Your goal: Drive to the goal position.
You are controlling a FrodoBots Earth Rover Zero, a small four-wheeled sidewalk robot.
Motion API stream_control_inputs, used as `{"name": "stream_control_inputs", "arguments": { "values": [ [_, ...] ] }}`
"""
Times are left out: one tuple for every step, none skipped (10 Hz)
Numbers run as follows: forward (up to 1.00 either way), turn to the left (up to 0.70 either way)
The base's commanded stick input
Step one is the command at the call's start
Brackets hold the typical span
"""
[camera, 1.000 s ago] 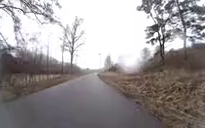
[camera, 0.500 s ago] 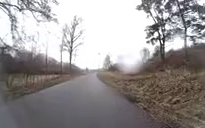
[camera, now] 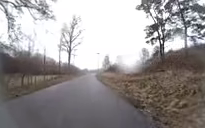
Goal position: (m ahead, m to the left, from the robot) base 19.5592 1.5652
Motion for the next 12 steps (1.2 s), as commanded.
{"name": "stream_control_inputs", "arguments": {
  "values": [
    [0.7, 0.0],
    [0.7, 0.0],
    [0.7, 0.0],
    [0.7, 0.0],
    [0.7, 0.0],
    [0.7, 0.0],
    [0.7, 0.0],
    [0.7, 0.0],
    [0.7, 0.0],
    [0.7, 0.0],
    [0.7, 0.0],
    [0.63, 0.0]
  ]
}}
